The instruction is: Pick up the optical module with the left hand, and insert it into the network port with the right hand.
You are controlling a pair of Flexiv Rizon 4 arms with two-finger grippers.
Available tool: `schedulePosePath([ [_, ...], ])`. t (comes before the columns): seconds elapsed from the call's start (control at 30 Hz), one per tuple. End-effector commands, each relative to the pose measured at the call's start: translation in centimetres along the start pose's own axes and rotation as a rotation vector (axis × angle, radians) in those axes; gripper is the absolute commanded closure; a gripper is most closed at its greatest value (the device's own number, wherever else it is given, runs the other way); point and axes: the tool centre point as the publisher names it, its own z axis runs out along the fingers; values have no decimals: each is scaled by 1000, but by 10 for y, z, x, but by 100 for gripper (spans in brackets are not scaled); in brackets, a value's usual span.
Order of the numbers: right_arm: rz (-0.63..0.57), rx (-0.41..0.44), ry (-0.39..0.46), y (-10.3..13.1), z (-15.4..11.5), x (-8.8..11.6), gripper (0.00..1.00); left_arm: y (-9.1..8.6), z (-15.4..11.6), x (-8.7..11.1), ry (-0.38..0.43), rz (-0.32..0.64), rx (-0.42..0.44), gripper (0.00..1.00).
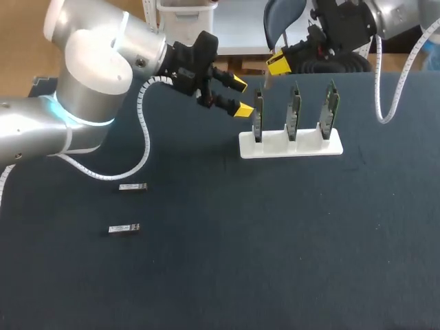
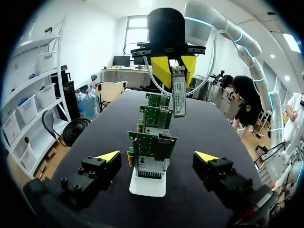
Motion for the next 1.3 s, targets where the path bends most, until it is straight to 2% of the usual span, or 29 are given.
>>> schedulePosePath([
  [0.03, 0, 8, -3, 3, 0, 1, 100, 1, 3, 1, 13, 0, 5, 0],
  [0.63, -5, 4, 0, 1, -1, 0, 100, -1, 8, 2, 37, 1, 17, 0],
  [1.1, -60, 11, 74, -1, 8, -4, 100, -1, 8, 2, 37, 1, 17, 0],
  [1.3, -63, 25, 100, -3, 15, 0, 100, -1, 8, 2, 37, 1, 17, 0],
])
